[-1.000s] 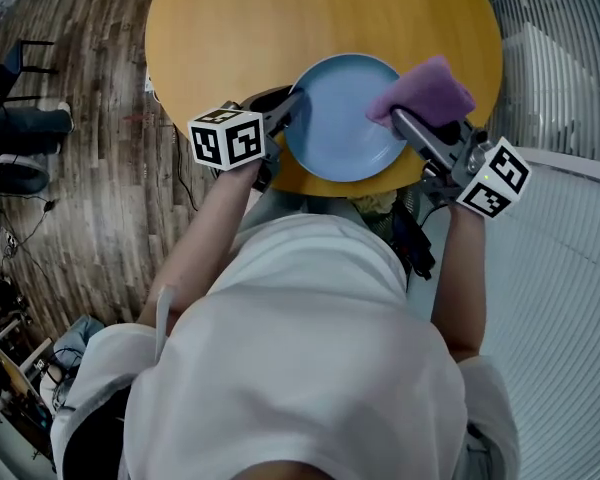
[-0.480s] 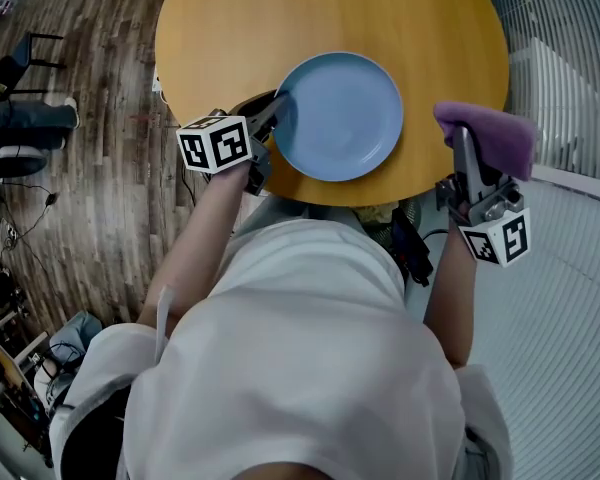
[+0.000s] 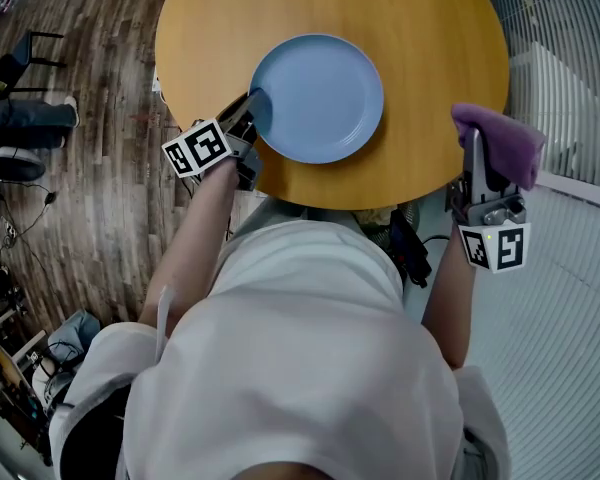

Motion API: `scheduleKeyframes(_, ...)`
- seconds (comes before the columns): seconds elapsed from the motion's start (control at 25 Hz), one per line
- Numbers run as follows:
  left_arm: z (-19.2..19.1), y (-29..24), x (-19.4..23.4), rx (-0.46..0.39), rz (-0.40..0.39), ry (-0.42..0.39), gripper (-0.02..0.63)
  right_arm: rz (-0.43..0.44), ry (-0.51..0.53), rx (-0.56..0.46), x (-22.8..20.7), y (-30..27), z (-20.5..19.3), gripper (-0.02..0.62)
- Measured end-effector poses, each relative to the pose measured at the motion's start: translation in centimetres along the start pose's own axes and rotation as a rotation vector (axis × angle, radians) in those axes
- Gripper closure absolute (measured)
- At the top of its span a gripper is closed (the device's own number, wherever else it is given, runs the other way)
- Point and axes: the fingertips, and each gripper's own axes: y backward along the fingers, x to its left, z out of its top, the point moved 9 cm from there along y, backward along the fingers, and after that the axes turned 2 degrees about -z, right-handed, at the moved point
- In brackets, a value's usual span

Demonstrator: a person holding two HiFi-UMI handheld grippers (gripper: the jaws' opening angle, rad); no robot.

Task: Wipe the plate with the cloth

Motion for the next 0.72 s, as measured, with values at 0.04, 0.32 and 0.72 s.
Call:
scheduleKeyframes(0.04,0.1,0.1,0.3,-0.013,0.004,0.018,0.546,0.002,0.018,0.011,0.1,-0.1,0.0,0.508)
scheduleKeyframes(0.32,-0.1,0.4,2.5,-0.093,0.06,0.113,0.545,0.062,0.066,0.061,0.9,-0.6,-0.9,0.508)
scheduleKeyframes(0.72,-1.4,1.7,6.1,-0.191,0.207,0.321,0.545,0.072,0.046,0.085,1.7,-0.9,-1.2,0.508)
